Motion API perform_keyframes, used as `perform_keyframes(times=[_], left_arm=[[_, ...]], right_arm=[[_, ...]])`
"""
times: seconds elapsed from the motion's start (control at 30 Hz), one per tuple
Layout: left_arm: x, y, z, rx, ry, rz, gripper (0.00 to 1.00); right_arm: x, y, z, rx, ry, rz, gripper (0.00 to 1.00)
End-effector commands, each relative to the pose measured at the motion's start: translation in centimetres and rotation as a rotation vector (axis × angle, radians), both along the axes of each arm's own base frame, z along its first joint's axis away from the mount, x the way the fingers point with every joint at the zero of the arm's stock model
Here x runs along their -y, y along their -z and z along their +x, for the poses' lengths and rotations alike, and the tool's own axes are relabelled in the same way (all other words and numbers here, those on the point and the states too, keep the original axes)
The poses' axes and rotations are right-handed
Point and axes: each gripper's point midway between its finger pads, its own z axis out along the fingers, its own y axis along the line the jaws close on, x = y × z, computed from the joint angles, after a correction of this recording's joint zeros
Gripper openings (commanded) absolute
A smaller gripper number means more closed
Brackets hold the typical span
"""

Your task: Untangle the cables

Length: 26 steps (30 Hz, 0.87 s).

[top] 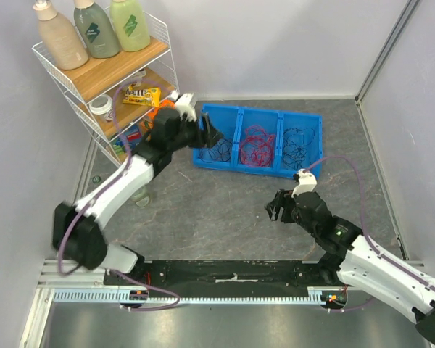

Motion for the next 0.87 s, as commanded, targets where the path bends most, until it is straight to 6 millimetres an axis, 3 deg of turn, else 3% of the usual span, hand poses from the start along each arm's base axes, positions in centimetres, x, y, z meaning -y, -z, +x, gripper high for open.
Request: perform_keyframes(times=[0.0,0.1,0.2,0.33,0.43,0.57,0.63,0.83], left_arm=[[0.6,-0.5,-8.2,-0.036,0.152,-0.262,0.73],[-0.4,0.5,-13.5,-0.051,0.232,-0.335,0.74],[-1.6,-0.7,-17.5,0.012,0.314,-0.349,0.75],[-4.0,-5.0,-21.6,0.185,0.349,-0.347,0.79],[-5.5,-9.6,-24.1,0.348,0.361,-0.395,0.85],[-7.5,-15.5,-27.2,0.558,0.357,-0.449,0.88],[-8.5,-17.5,-28.2,0.638,0.337,-0.459,0.88],[-11.0,-20.5,-30.7,0.783,0.287,-0.44,0.92]], right_arm=[[-1.8,0.2,0.0,-0.018,-0.069,0.031,0.75],[-2.4,0.7,-0.1,-0.041,-0.093,0.023,0.75],[-2.3,0.3,0.0,-0.031,-0.097,0.014,0.76],[-0.9,-2.3,0.5,0.062,-0.047,0.021,0.79],[1.1,-4.6,1.2,0.14,0.05,0.013,0.86],[3.8,-8.9,1.7,0.255,0.163,0.021,0.98],[4.8,-11.7,1.7,0.325,0.19,0.037,0.98],[8.8,-20.8,-0.1,0.544,0.255,0.087,0.98]])
